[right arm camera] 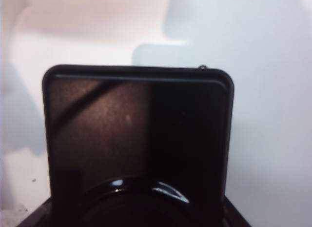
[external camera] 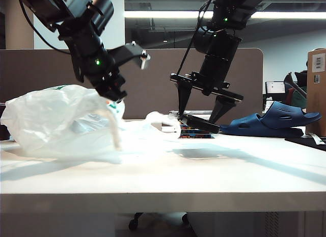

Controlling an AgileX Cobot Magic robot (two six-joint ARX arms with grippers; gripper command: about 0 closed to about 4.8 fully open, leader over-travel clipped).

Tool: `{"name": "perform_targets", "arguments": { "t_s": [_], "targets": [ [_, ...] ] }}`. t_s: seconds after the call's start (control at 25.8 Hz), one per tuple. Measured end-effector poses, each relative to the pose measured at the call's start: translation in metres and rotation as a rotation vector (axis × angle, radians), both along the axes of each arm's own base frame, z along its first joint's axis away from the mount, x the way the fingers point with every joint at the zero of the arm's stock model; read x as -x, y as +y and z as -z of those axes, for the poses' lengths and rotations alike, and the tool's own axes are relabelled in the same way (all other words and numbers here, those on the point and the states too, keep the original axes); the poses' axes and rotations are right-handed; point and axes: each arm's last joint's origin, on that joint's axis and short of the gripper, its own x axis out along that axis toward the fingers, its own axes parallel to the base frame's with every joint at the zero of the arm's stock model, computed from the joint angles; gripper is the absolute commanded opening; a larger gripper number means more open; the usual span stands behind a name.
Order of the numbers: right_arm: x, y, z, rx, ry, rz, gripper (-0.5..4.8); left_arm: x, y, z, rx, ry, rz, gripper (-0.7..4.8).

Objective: Put the power bank into the bag.

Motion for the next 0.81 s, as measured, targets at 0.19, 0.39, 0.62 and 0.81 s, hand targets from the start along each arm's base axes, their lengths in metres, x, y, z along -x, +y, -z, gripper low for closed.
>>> {"name": "perform_targets", "arguments": {
  "t_s": [0.19,0.39,0.62,0.81],
  "targets": [
    [0.000,0.002,-0.001,-0.065,0.013,-0.032,2.63,0.005,-0.003,-0.011,0.128,0.022,0.093,-0.07],
    [0.000,0.004,-0.002,-0.117,0.015,-0.075,2.63,0.009,-0.005,-0.016,0.230,0.057,0.161,-0.07],
    [0.000,0.007,-0.003,-0.181,0.020,-0.110,2.60,0.012,-0.006,-0.022,0.292,0.073,0.234,-0.07],
    [0.006,0.014,-0.002,-0.202,0.064,-0.140,2.60,0.011,-0.007,-0.032,0.376,0.034,0.214,-0.07]
  ]
}}
